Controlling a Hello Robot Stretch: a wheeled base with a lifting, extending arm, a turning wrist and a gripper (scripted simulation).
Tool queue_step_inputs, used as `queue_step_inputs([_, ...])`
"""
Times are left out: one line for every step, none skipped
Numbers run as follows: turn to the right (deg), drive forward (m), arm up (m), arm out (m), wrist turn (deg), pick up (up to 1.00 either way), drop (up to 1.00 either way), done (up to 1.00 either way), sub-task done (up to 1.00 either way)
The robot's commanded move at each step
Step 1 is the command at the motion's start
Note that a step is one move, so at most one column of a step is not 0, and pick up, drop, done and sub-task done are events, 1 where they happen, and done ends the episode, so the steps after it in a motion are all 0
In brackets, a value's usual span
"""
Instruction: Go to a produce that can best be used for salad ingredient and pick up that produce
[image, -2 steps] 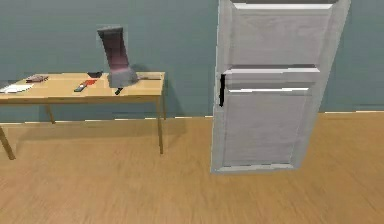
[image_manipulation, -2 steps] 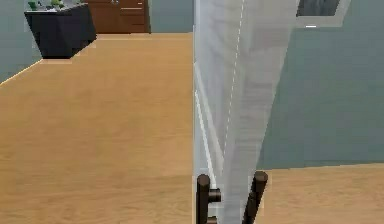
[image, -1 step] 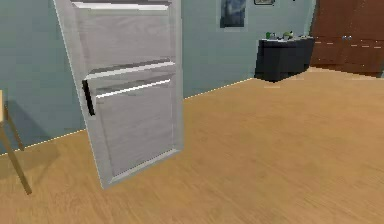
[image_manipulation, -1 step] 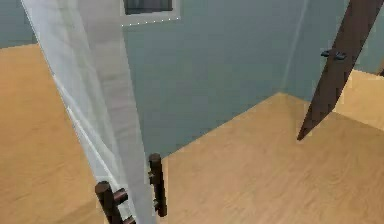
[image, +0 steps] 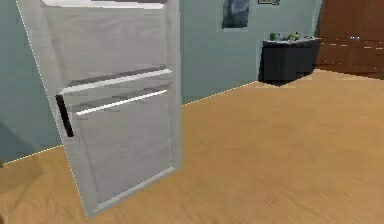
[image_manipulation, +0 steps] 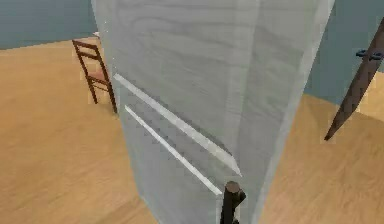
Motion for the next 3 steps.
queue_step_inputs([33.0,0.0,0.0,0.0,0.0,0.0,0.0,0.0,0.0])
queue_step_inputs([0.0,1.0,0.0,0.0,0.0,0.0,0.0,0.0,0.0])
queue_step_inputs([0.0,1.0,0.0,0.0,0.0,0.0,0.0,0.0,0.0])
